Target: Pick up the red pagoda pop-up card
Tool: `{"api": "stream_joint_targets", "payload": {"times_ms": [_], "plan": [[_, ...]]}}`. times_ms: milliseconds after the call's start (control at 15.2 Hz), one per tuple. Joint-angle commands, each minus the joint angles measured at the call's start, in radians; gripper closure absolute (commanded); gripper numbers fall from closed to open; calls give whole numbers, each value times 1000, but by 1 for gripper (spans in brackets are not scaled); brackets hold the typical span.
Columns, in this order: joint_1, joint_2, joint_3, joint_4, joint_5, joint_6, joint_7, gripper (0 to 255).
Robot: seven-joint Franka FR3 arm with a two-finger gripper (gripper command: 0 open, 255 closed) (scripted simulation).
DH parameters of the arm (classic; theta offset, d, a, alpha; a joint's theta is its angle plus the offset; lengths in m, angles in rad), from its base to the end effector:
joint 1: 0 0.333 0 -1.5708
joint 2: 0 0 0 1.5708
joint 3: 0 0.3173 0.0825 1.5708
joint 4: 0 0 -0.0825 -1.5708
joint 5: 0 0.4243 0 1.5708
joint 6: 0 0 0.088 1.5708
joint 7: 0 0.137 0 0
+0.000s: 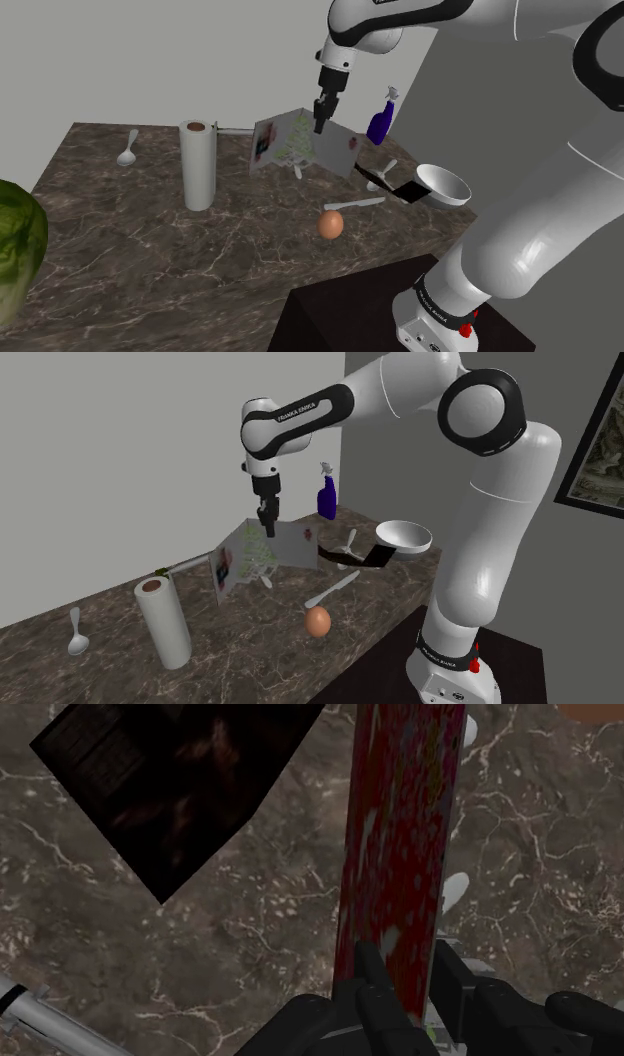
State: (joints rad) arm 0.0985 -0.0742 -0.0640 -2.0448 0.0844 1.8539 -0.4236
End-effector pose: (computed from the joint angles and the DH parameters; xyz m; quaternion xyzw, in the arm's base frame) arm 0.5527 0.0278 0.4204 -0.9744 -0.2129 0.0491 0.0526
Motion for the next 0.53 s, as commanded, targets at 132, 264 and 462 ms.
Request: {"api": "stream_joint_targets", "payload": {"times_ms": [132,264,462], "plan": [[0,-11,0,44,-2,-54,5,255],[0,-14,0,67,-2,-81,7,255],[0,-16,0,80,-3,-96,9,255]]}}
